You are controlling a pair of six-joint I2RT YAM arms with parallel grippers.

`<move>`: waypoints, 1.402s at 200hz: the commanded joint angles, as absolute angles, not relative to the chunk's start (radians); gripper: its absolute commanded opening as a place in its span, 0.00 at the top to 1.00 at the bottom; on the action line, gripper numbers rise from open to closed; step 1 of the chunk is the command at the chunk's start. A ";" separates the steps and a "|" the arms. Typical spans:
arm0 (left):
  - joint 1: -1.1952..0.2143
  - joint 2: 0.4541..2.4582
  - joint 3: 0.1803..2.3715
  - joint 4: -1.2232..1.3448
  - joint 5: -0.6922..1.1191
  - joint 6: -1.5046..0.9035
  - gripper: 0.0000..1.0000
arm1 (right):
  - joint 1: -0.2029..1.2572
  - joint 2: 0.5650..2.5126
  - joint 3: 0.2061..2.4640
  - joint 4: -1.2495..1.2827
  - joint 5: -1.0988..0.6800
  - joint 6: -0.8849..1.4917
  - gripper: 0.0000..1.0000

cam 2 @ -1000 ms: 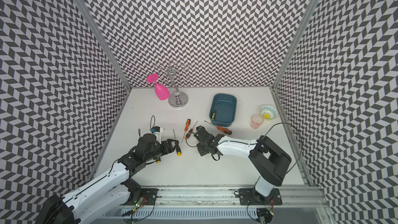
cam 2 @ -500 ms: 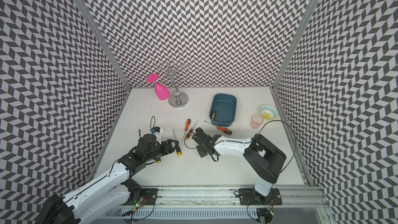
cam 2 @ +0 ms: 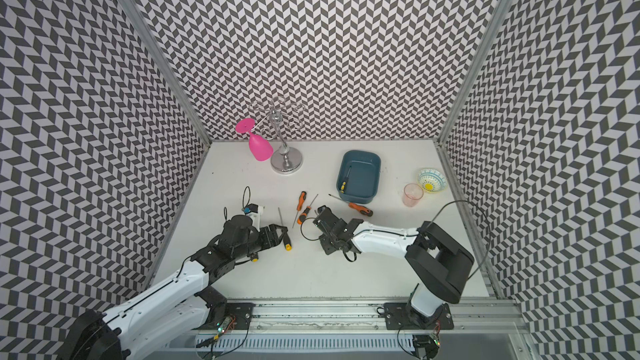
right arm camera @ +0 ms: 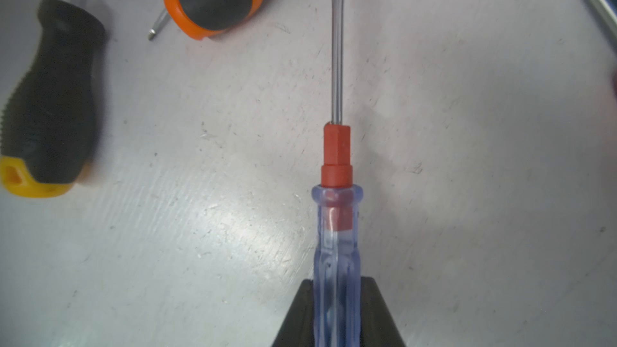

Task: Put the screwdriver on the desktop into the storage box
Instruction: Pick up the screwdriver from the center of the board, then place the screwdriver in the storage box.

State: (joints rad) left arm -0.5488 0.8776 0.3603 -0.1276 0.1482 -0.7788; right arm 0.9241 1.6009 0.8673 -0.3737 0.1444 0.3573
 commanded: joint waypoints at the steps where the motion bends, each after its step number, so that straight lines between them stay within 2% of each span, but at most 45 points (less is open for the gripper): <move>1: -0.555 0.879 0.359 -0.094 0.170 -0.763 0.29 | 0.910 1.542 0.862 -0.347 0.117 0.370 0.79; 46: -0.573 0.902 0.374 -0.010 0.246 -0.739 0.29 | 0.833 1.442 0.861 -0.319 0.010 0.377 0.79; 107: -0.667 1.014 0.453 0.082 0.270 -0.703 0.29 | 0.644 1.380 0.929 -0.309 -0.052 0.369 0.79; 179: -0.766 1.099 0.485 0.077 0.220 -0.696 0.29 | 0.425 1.512 1.094 -0.252 -0.096 0.431 0.79; 280: -0.771 1.044 0.453 0.032 0.182 -0.700 0.28 | 0.344 1.820 1.279 -0.193 -0.139 0.529 0.79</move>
